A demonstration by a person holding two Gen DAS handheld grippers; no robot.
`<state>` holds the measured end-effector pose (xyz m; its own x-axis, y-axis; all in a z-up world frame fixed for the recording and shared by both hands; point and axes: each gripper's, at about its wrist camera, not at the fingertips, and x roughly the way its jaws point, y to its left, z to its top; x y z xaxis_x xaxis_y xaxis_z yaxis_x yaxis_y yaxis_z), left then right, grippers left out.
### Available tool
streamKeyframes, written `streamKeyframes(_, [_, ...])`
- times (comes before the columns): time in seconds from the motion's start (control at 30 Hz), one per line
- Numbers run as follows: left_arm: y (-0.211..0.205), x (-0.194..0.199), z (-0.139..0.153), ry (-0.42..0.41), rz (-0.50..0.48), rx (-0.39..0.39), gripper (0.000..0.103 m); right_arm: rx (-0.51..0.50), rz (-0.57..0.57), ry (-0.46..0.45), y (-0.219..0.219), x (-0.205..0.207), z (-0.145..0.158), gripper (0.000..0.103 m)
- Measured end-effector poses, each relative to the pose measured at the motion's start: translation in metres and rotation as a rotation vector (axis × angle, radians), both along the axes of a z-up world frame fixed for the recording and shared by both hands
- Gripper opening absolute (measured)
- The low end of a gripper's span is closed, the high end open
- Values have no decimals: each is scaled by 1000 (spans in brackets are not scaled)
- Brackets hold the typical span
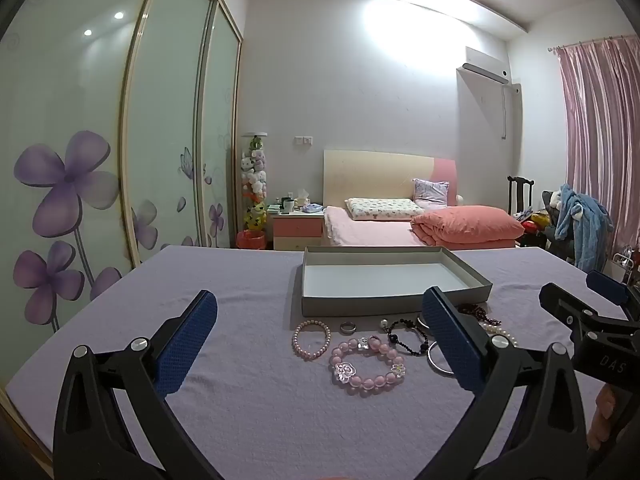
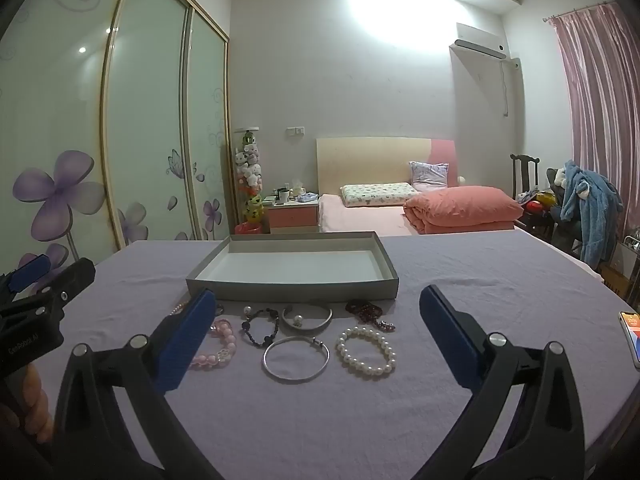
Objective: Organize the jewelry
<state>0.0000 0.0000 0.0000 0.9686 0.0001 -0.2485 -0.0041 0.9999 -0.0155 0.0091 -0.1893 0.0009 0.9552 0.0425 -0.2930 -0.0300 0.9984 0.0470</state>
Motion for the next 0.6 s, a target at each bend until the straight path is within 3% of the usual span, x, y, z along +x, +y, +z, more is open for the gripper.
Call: streamKeyframes(0.6, [0, 0, 0, 0, -1, -7, 101, -4, 1, -2, 0, 0, 0, 99])
